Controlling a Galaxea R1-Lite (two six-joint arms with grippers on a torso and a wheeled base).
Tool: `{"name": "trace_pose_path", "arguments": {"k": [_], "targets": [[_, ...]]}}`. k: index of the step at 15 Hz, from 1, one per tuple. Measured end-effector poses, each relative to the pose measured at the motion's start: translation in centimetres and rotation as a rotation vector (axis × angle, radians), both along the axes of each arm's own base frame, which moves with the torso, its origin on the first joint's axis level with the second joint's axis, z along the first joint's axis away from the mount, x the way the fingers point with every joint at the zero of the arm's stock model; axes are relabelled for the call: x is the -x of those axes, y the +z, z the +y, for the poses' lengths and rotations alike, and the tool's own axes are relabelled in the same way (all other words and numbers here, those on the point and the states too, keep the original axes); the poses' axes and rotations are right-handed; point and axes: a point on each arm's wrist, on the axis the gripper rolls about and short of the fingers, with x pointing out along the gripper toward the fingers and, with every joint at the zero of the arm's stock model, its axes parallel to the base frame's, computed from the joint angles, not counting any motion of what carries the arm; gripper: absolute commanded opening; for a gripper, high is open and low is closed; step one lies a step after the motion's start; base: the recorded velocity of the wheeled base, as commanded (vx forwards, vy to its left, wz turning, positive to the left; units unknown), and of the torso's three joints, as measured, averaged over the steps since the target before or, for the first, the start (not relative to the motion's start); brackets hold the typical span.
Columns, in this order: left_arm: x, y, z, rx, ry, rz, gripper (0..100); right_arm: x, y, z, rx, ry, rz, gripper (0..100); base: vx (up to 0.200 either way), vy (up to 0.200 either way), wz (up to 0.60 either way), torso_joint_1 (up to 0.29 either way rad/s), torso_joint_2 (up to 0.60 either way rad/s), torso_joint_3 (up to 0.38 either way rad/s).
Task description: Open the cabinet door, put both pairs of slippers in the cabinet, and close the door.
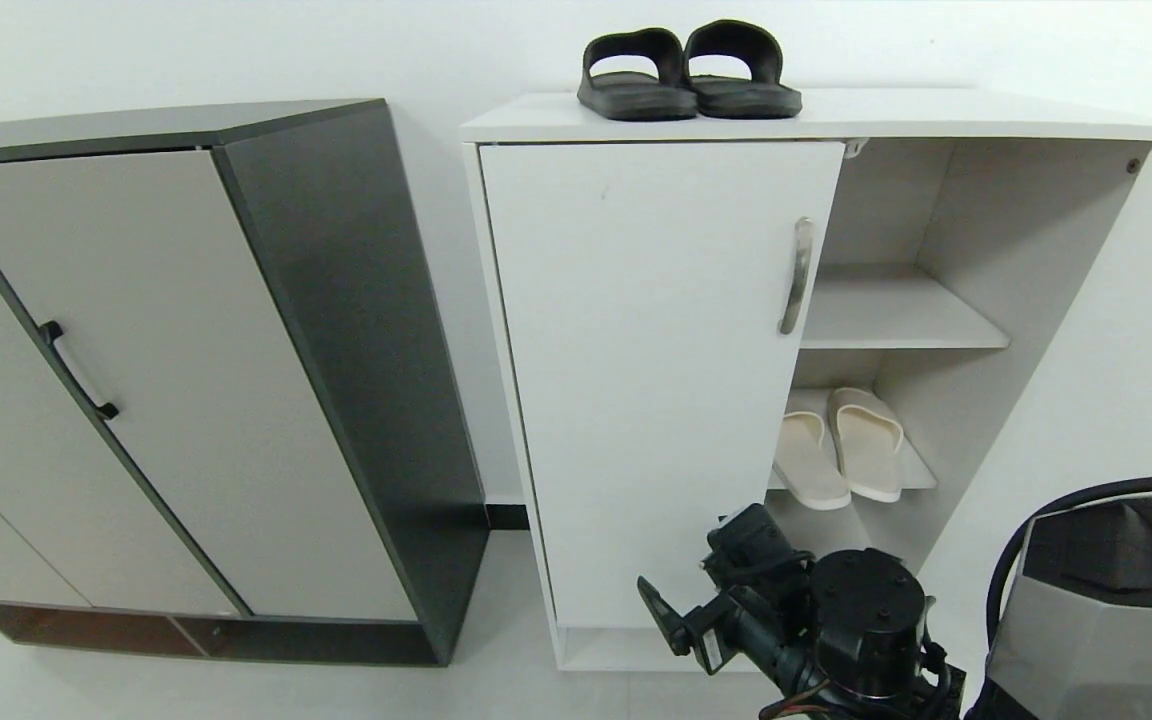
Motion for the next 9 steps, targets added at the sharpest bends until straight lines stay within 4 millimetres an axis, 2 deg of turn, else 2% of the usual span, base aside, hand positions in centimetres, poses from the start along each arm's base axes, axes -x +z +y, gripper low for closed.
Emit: {"name": "trace_pose_path", "arguments": {"k": [2,5,9], "targets": [[0.0,-0.01,0.0,0.001,0.001,0.001,0,-0.01,-0.05,0.02,-0.002,0.001,-0.001,100,0.0,0.0,0.0,0.001,-0.06,-0.065],[0.0,-0.01,0.0,0.0,0.001,0.002,0,-0.02,-0.12,0.07,-0.003,0.002,-0.002,100,0.0,0.0,0.0,0.01,-0.18,-0.31],[0.0,0.02,0.0,0.0,0.002,0.0,0,-0.02,-0.33,0.1,0.004,0.002,0.003,100,0.0,0.0,0.0,0.06,-0.51,-0.361]]}}
